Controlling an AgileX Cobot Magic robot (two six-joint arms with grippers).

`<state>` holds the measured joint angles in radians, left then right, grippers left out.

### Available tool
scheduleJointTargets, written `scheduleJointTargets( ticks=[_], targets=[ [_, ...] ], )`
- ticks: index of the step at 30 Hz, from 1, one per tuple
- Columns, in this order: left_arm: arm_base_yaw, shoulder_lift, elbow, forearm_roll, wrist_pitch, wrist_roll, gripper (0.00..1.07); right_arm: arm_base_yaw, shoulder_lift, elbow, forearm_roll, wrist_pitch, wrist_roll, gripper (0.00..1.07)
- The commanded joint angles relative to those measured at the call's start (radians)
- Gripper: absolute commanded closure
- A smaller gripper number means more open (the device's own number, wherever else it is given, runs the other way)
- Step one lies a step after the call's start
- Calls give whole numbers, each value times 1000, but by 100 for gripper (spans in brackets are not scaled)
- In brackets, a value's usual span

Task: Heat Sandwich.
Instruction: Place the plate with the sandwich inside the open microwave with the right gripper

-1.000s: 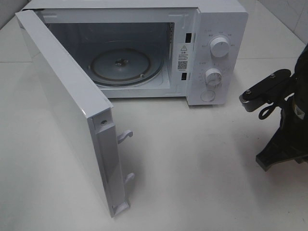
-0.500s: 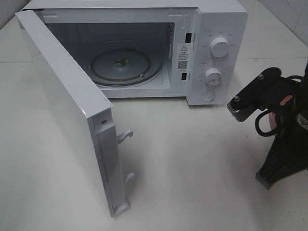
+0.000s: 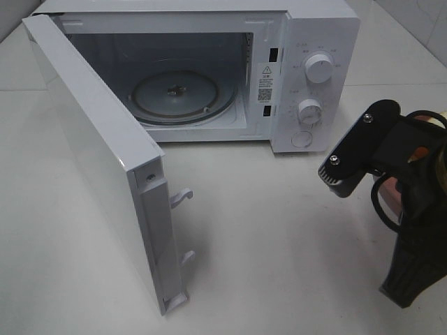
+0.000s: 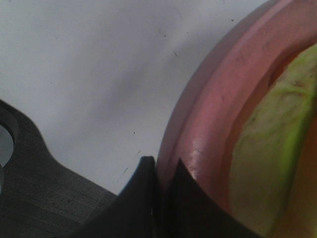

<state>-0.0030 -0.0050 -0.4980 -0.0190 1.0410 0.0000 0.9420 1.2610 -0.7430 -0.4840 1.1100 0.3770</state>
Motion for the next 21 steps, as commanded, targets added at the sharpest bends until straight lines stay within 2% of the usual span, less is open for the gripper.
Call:
scheduleJointTargets(
  ticks=[1,9,21],
  targets=[
    [1,-21,2,0,-6,-6,7,36,-16,5,-28,28,-40,107],
    [1,-21,2,0,-6,-6,7,96,-27,5,-28,24,-171,107],
    [1,-21,2,0,-6,-6,7,96,-27,5,-25,-21,-328,107]
  ],
)
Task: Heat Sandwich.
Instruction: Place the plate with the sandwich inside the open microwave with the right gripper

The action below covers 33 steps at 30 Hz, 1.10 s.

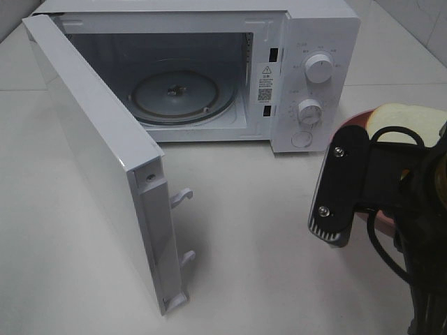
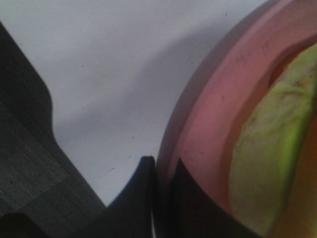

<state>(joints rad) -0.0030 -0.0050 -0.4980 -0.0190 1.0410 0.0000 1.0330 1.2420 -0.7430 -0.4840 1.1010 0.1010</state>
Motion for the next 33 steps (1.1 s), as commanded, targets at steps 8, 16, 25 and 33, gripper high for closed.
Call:
scheduleJointTargets(
  ticks=[8,16,25,33],
  targets=[
    [1,-21,2,0,-6,-6,7,5,-8,5,28,-78,-216,107],
    [1,-21,2,0,-6,-6,7,5,-8,5,48,-151,-342,107],
    [1,-21,2,0,-6,-6,7,5,-8,5,58,-206,-552,107],
    [1,-21,2,0,-6,-6,7,5,-8,5,53,-293,-633,106]
  ],
)
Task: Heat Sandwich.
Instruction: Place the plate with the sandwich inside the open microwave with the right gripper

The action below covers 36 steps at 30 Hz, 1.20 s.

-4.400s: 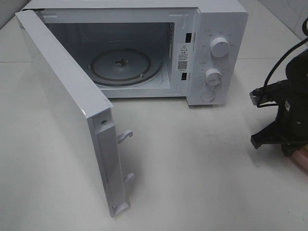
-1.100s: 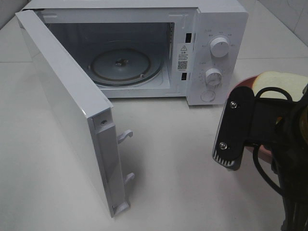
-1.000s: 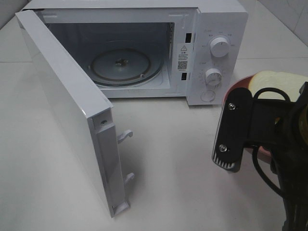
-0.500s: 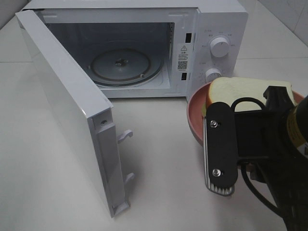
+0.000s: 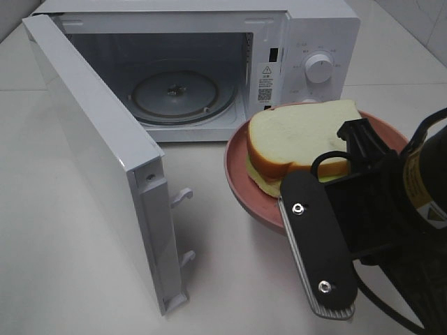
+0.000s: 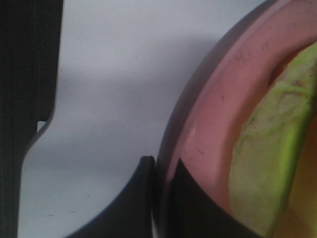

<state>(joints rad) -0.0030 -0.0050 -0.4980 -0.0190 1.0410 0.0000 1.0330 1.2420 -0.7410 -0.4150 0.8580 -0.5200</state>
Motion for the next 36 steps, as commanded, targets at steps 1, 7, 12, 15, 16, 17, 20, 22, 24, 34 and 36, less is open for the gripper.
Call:
scheduleJointTargets(
  ticks=[1,7,12,15,16,17,20,22,24,34,36],
  targets=[
    [1,-21,2,0,-6,-6,7,5,-8,3,-17,-61,-17,107],
    [1,-21,2,0,-6,-6,7,1,-8,3,-23,-66,-145,107],
    [1,-21,2,0,-6,-6,7,-27,-8,3,-13,-85,-233,107],
    [1,-21,2,0,-6,-6,7,-92,-8,3,11,-119,-317,107],
    [1,-21,2,0,-6,-6,7,-92,-8,3,11,-119,-317,107],
    [1,-21,2,0,-6,-6,7,-117,-8,3,36,-140,-384,107],
    [1,-21,2,0,-6,-6,7,-141,-8,3,64,-160,-463,107],
    [1,-21,2,0,-6,-6,7,-183,-8,3,109,-194,-554,107],
    [1,-21,2,0,-6,-6,7,-225,-7,3,152,-217,-646,107],
    [1,-21,2,0,-6,-6,7,-338,-4,3,317,-250,-937,107],
    [1,-21,2,0,-6,-6,7,-344,-4,3,322,-250,-956,107]
  ],
)
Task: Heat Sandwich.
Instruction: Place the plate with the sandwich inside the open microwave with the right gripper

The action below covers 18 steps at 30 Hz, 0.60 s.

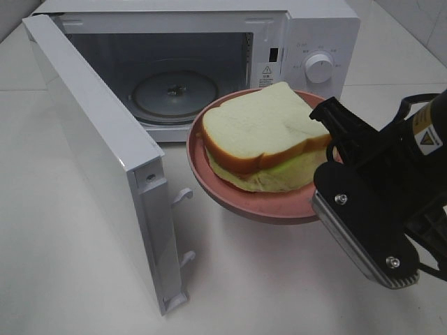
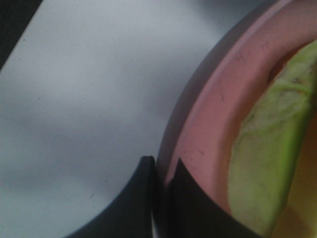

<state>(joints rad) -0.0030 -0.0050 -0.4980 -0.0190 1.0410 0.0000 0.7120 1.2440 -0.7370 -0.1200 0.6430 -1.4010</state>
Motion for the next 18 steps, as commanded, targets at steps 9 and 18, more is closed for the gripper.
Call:
scheduleJointTargets(
  ticks=[9,18],
  targets=[
    [1,-21,2,0,-6,-6,7,-27,46,-1,32,-64,-97,107],
    [1,-21,2,0,-6,-6,7,-27,130,-29,84,-131,-139,107]
  ],
)
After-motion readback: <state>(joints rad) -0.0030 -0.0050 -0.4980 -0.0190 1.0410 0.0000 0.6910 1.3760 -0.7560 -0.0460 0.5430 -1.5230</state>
